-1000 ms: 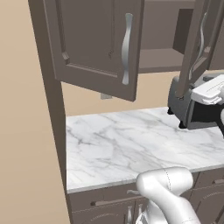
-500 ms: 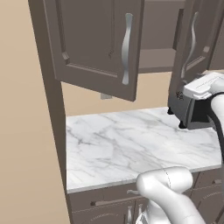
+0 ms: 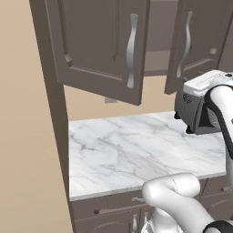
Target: Close all open cabinet doors.
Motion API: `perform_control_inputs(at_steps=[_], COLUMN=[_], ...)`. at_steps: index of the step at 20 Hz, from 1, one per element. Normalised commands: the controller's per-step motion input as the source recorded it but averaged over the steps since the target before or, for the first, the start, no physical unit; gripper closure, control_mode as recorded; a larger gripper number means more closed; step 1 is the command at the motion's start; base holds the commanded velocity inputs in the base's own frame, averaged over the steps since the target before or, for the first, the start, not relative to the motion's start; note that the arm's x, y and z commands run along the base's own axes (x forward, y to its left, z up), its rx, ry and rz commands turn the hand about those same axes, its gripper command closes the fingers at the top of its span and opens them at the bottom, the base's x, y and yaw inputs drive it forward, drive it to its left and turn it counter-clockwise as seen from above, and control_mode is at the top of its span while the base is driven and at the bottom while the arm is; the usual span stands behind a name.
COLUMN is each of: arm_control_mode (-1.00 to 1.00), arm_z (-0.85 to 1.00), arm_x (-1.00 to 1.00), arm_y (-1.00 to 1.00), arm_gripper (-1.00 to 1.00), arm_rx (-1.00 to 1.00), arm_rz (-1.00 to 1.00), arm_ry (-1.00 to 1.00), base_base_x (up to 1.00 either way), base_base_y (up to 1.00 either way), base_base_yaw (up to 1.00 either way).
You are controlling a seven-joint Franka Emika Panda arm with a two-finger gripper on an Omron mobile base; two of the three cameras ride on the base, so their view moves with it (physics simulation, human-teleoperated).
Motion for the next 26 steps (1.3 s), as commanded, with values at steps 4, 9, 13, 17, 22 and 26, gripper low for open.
perform_control_inputs(at_steps=[4,9,13,17,22,26], arm_control_mode=[-1.00,-1.00,-1.00,-1.00,-1.00,-1.00], arm_z=[-0.01,-0.02,-0.01,0.00,0.00,0.00], arm_x=[0.40,0.33,0.33,0.36,0.34,0.29], arm_y=[0.04,0.15,0.10,0.04,0.07,0.09], arm_gripper=[-1.00,-1.00,-1.00,-1.00,-1.00,-1.00], arm_rx=[0.00,0.00,0.00,0.00,0.00,0.00], arm_rz=[-0.04,-0.06,-0.04,-0.03,-0.04,-0.03], arm_ry=[0.00,0.00,0.00,0.00,0.00,0.00], base_base_x=[0.00,0.00,0.00,0.00,0.00,0.00], base_base_y=[0.00,0.00,0.00,0.00,0.00,0.00], base_base_yaw=[0.00,0.00,0.00,0.00,0.00,0.00])
